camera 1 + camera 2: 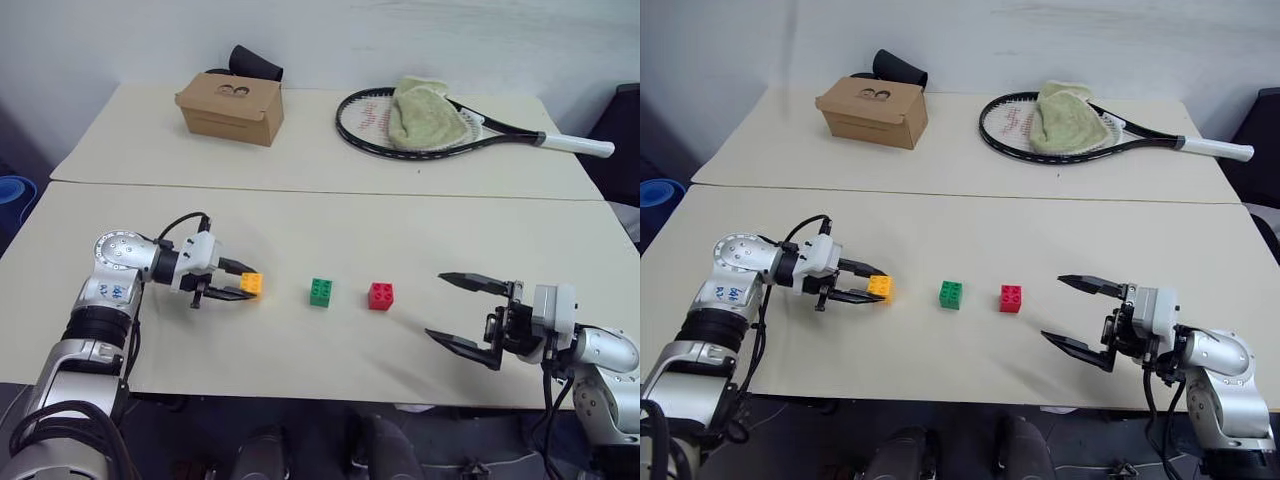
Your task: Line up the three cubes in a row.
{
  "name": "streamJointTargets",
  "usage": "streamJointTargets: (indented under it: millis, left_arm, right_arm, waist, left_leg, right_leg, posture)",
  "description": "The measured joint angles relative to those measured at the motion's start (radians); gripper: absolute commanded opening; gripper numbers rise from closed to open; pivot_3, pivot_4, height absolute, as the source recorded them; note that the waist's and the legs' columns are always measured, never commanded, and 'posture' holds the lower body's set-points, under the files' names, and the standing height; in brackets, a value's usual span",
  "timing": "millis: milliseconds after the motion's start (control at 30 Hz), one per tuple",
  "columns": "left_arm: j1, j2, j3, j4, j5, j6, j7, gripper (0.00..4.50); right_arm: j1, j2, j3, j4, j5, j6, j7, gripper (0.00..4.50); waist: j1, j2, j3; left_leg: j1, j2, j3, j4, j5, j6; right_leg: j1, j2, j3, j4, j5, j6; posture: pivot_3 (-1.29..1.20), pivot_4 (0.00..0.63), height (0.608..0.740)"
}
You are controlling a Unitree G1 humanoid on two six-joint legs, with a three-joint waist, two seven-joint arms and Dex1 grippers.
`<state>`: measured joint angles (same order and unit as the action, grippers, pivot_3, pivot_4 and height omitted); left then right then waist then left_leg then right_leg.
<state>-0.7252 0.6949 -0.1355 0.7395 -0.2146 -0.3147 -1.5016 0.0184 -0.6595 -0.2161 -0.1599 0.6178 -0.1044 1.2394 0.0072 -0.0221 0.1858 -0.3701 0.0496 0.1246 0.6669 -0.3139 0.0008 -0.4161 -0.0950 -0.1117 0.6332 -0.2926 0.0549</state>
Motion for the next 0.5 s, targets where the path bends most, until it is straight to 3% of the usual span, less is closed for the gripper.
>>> streamJointTargets:
  millis: [267, 500]
  left_arm:
    - [-0.052, -0.034, -0.001, 0.139, 0.013, -0.074, 0.000, 1.49]
    - [-0.066, -0.044, -0.009, 0.198, 0.048, -0.088, 0.000, 3.70]
  right_arm:
    - [0.009, 0.002, -0.010, -0.002, -0.001, 0.003, -0.010, 4.50]
    - [0.030, 0.003, -0.010, -0.002, 0.002, 0.003, -0.004, 4.50]
  waist:
    - [-0.005, 0.000, 0.000]
    - [-0.005, 0.000, 0.000]
  left_leg:
    - [0.000, -0.001, -0.001, 0.000, 0.001, 0.002]
    - [0.000, -0.001, -0.001, 0.000, 0.001, 0.002]
  right_leg:
    - [0.000, 0.000, -0.001, 0.001, 0.000, 0.000]
    - [0.000, 0.000, -0.002, 0.001, 0.000, 0.001]
  posture:
    - [0.00, 0.150, 0.740]
    - [0.00, 0.150, 0.740]
